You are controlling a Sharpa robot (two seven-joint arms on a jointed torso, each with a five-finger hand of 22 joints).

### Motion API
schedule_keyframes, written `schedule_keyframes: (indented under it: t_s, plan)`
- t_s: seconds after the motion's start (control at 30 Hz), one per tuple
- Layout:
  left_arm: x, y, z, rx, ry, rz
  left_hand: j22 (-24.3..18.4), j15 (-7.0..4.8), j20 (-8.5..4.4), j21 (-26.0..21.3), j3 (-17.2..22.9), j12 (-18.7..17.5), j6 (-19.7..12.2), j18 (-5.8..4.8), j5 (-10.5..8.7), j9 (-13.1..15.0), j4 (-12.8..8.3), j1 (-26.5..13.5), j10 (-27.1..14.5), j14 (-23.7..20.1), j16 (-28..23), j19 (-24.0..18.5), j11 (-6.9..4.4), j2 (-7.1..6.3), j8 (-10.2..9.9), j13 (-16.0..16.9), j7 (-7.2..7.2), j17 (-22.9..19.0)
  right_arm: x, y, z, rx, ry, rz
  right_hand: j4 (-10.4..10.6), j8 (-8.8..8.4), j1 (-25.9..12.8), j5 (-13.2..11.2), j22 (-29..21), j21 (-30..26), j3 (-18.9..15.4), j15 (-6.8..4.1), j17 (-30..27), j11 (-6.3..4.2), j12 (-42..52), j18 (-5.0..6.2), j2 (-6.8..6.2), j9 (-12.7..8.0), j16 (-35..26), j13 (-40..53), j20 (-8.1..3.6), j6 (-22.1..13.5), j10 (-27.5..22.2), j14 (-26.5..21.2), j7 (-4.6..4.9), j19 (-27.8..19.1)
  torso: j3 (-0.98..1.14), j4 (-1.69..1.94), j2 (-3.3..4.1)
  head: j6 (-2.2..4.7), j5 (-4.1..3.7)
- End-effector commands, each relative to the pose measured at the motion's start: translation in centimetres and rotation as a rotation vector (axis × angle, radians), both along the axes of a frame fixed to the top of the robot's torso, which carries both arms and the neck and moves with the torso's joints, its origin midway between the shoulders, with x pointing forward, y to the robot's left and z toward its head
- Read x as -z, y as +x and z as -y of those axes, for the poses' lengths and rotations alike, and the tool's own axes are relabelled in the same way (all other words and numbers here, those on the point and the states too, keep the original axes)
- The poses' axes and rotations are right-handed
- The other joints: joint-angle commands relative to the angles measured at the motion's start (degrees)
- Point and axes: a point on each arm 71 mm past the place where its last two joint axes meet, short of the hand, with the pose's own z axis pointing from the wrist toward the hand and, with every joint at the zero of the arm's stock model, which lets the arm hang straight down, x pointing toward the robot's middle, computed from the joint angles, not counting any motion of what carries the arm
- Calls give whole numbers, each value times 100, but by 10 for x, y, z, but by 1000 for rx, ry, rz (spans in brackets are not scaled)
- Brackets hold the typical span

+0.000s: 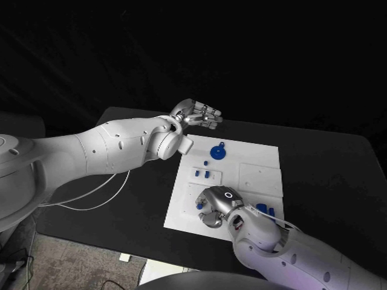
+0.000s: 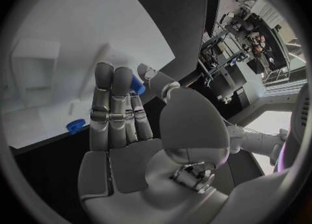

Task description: Assemble the parts on the task board

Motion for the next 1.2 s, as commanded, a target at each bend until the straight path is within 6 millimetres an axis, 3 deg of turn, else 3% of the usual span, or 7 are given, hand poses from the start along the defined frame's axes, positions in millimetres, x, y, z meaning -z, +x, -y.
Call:
schedule_keyframes:
  t_s: [0.03, 0.7, 0.9, 0.97, 1.07, 1.1, 1.2]
  plan:
    - [-1, 0, 2, 15, -7, 1, -10, -4, 4, 24, -17, 18, -38, 2, -19, 1, 22, -4, -19, -54, -17, 34, 8, 32, 0, 0, -7, -6, -4, -4, 0, -5, 42, 5, 11, 15, -12, -6, -19, -50, -93, 14, -20, -4, 7, 69, -70, 5, 25, -3, 43, -24, 13, -9, 7, 166, 0, 0, 0, 5, -11]
    - [-1, 0, 0, 10, -5, 3, -52, 6, 20, 26, -81, 21, -44, 21, -66, 1, 27, 22, -39, -81, -15, 43, 14, 43, -1, 1, -6, -5, -39, 1, 12, 35, 204, 87, -17, 14, 43, 69, -1, -3, -206, 5, -52, -11, 7, 74, -134, 5, 100, -2, 33, 23, 41, 16, 6, 193, 14, -8, 6, 61, -73]
    - [-1, 0, -1, 9, -5, 4, -65, 6, 19, 29, -89, 21, -32, 22, -67, 1, 22, 34, -39, -80, -15, 46, 14, 49, 1, 1, -9, -5, -45, 5, 20, 48, 217, 70, -3, 14, 42, 54, 10, 0, -265, 8, -51, -14, 6, 71, -135, 5, 108, -2, 37, 18, 57, 6, 4, 181, 9, -2, 2, 67, -118]
    - [-1, 0, -1, 10, -6, 4, -65, 6, 19, 29, -89, 21, -32, 22, -67, 1, 22, 34, -39, -80, -15, 46, 14, 49, 1, 1, -9, -5, -49, 7, 26, 63, 229, 53, 18, 15, 25, 46, 12, 0, -287, 4, -52, -22, 6, 69, -117, 6, 112, -2, 37, 33, 90, 5, -2, 182, 5, 1, 0, 76, -175]
    - [-1, 0, -2, 10, -5, 4, -65, 6, 19, 29, -89, 21, -32, 22, -67, 1, 22, 34, -39, -80, -15, 46, 14, 49, 1, 1, -9, -5, -54, 13, 41, 96, 249, 37, 79, 20, -17, 26, 17, 6, -269, -37, -43, -112, 19, 45, -38, 9, 128, 10, 14, 88, 438, 16, -17, 189, 1, -9, -4, 110, -236]
    - [-1, 0, -2, 9, -5, 4, -72, 6, 21, 31, -95, 20, -18, 21, -66, 2, 23, 31, -39, -78, -15, 45, 14, 52, 2, 1, -14, -5, -55, 15, 46, 107, 252, 34, 102, 37, -15, -11, 16, -3, -273, -74, -47, -209, 89, 22, 8, 17, 112, 45, 0, 169, 749, -14, -57, 170, -1, -20, -10, 121, -257]
    - [-1, 0, -6, 7, -5, 6, -74, 2, 18, 34, -92, 21, -22, 22, -66, 1, 22, 35, -34, -72, -13, 48, 11, 58, -1, 1, -14, -4, -57, 24, 71, 162, 260, -9, 161, 19, -9, -222, -52, -108, -342, -134, -99, -312, 28, -130, 64, 10, -2, 67, -89, 291, 1099, -107, -106, 73, -1, -49, -33, 142, -297]
